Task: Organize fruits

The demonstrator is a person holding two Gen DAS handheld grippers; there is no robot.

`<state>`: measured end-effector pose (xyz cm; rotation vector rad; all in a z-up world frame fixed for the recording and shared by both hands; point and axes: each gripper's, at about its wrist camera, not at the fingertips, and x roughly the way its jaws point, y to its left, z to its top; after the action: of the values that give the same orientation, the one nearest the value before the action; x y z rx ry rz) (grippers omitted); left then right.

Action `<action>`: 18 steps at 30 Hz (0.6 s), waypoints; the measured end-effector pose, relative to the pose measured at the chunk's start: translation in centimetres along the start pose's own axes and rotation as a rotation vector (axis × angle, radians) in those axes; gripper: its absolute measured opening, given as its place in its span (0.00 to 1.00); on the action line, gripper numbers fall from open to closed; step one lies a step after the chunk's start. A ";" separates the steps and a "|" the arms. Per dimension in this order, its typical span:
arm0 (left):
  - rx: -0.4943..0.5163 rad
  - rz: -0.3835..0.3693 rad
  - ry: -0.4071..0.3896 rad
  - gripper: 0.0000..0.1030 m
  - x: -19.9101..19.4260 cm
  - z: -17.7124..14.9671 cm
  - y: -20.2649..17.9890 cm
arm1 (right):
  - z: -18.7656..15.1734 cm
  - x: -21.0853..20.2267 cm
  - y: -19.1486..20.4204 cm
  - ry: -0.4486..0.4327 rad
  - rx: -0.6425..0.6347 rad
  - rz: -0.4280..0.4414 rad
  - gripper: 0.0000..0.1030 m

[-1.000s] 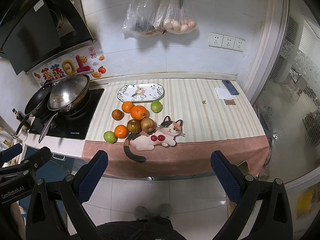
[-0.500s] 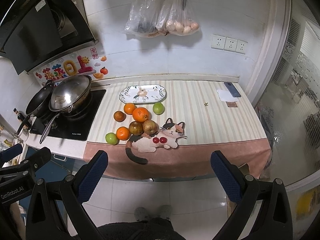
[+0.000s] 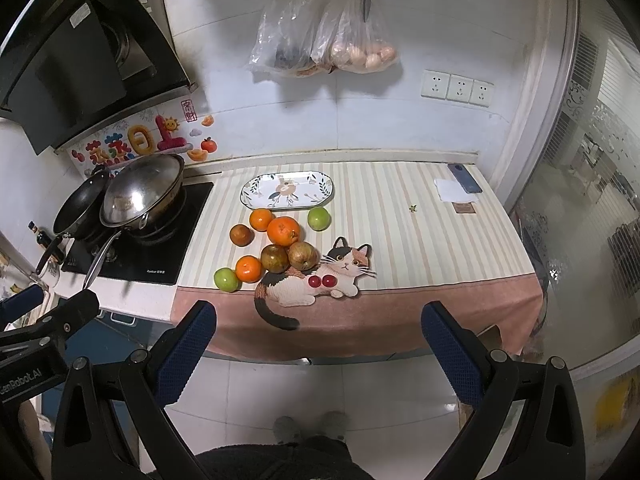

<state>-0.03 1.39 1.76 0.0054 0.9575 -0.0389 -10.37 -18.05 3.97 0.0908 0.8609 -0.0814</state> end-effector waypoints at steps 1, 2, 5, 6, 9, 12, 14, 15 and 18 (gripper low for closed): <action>0.000 -0.002 -0.002 1.00 0.0 0.0 0.1 | 0.0 -0.1 0.0 -0.002 0.004 -0.001 1.00; 0.000 -0.001 -0.003 1.00 0.0 0.0 0.1 | 0.0 -0.1 0.0 -0.007 0.012 -0.002 1.00; -0.004 0.017 -0.022 1.00 0.6 0.3 0.6 | 0.0 -0.3 -0.3 -0.032 0.053 0.005 1.00; -0.006 0.024 -0.033 1.00 1.0 0.5 0.9 | 0.1 -0.3 -0.4 -0.047 0.067 0.012 1.00; -0.005 0.056 -0.060 1.00 2.6 1.4 1.9 | 0.3 0.2 -0.7 -0.115 0.094 0.023 1.00; 0.001 0.075 -0.059 1.00 4.9 2.5 3.1 | 0.8 2.1 -0.4 -0.112 0.092 0.016 1.00; 0.000 0.081 -0.051 1.00 6.7 3.4 3.8 | 1.1 3.7 -0.3 -0.097 0.109 0.027 1.00; -0.002 0.081 -0.037 1.00 7.8 3.9 4.1 | 1.4 4.9 -0.2 -0.081 0.114 0.033 1.00; -0.024 0.079 0.015 1.00 11.5 5.6 4.7 | 2.1 9.1 0.1 -0.005 0.118 0.058 1.00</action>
<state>11.32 5.63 -4.48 0.0217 0.9717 0.0455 -2.90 -18.53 -1.57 0.2255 0.8473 -0.0784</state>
